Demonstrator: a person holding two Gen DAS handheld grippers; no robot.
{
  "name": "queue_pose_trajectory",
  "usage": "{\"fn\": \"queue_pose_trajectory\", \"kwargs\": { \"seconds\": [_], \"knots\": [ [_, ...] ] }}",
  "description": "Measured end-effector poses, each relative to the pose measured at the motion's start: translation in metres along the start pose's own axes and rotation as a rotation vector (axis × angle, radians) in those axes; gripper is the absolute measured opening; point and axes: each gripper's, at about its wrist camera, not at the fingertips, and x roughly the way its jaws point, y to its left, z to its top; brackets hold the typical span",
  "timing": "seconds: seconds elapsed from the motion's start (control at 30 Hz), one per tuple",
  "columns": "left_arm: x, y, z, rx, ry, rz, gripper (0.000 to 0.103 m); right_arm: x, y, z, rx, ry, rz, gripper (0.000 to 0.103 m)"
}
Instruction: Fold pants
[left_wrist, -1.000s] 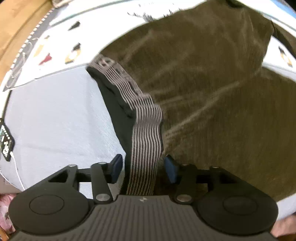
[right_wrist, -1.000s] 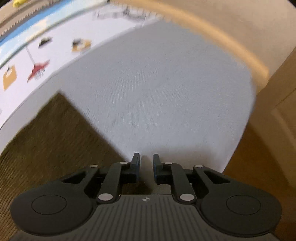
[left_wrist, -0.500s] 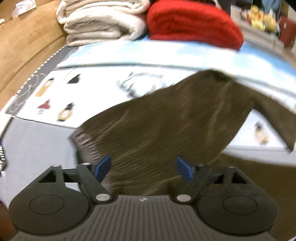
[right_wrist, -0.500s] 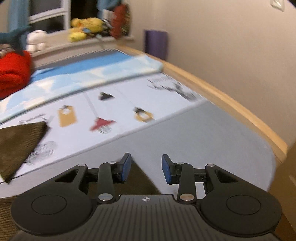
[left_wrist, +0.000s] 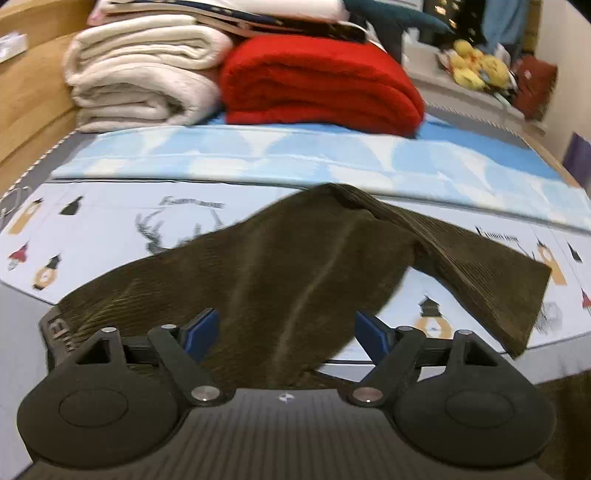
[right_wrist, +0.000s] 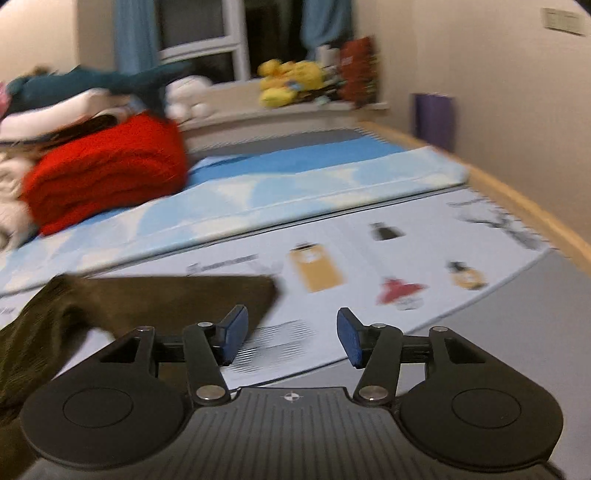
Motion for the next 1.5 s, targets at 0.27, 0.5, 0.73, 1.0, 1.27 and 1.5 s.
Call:
{"fn": "queue_pose_trajectory", "kwargs": {
  "seconds": [0.27,0.5,0.73,1.0,1.27,1.5],
  "knots": [
    [0.023,-0.019,0.002,0.057,0.011,-0.044,0.011,0.035,0.098,-0.012,-0.240,0.054,0.087,0.018],
    [0.063,-0.013,0.012,-0.003,0.074,-0.091,0.007,0.074,0.135,-0.019,-0.316,0.120,0.167,0.038],
    [0.106,-0.050,0.016,0.072,0.097,-0.240,0.023,0.124,0.149,-0.058,-0.545,0.280,0.159,0.062],
    [0.158,-0.100,0.010,0.133,0.072,-0.214,0.071,0.133,0.140,-0.068,-0.596,0.275,0.212,0.013],
    [0.177,-0.117,0.012,0.289,-0.001,-0.054,0.013,0.088,0.099,0.005,-0.372,0.042,0.206,0.007],
    [0.142,-0.114,0.014,0.410,-0.072,-0.289,0.012,0.040,0.047,0.087,-0.231,-0.136,0.107,0.007]
  ]
}}
